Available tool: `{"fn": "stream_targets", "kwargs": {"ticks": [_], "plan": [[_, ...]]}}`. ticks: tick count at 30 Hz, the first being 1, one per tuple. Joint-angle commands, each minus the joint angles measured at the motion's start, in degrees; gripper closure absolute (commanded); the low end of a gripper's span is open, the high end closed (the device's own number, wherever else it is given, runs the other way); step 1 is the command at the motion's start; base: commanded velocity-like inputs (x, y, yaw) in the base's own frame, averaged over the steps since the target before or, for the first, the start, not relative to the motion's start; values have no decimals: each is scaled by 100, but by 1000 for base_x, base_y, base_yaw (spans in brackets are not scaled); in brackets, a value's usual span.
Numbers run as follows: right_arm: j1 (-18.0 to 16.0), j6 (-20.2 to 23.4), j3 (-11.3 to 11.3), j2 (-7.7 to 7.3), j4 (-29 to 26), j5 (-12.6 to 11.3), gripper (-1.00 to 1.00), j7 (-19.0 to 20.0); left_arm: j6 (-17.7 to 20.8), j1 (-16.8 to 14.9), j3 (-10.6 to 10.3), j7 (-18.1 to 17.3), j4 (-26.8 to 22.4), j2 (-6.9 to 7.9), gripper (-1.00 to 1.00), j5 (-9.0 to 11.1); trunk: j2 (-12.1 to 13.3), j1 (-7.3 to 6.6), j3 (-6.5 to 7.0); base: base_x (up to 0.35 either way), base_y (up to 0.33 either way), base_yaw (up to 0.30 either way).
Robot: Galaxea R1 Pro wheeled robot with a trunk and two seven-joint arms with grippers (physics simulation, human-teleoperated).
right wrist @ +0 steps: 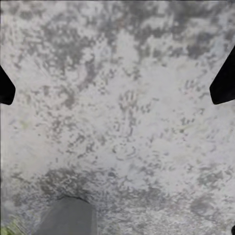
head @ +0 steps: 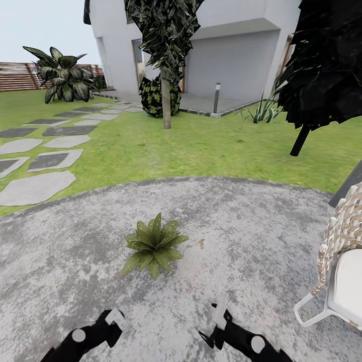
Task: Pick up the pesticide atomizer in the garden and spray insectifuge to fully cover both potted plants in the garden.
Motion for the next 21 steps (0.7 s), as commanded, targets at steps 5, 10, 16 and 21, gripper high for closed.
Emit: {"fn": "stream_targets", "kwargs": {"ticks": [5,10,16,21], "plan": [[-5,-27,-7,1,1424,-278,-100,-1867,-601,105,152,1481,860,-21,100,1190,-2,-2,-3,0,0,0],[-5,-50,-9,-17,2060,-1412,-100,-2812,-1059,115,156,2405,1554,-22,100,1802,-2,-2,-3,0,0,0],[-5,-78,-10,-207,2120,-2515,-100,-2893,-1096,181,157,2865,1867,-28,100,2028,-2,-2,-3,0,0,0],[-5,-71,13,-214,2122,-2803,-100,-2887,-1099,189,128,2855,1996,-46,100,2078,-2,-2,-3,0,0,0]]}}
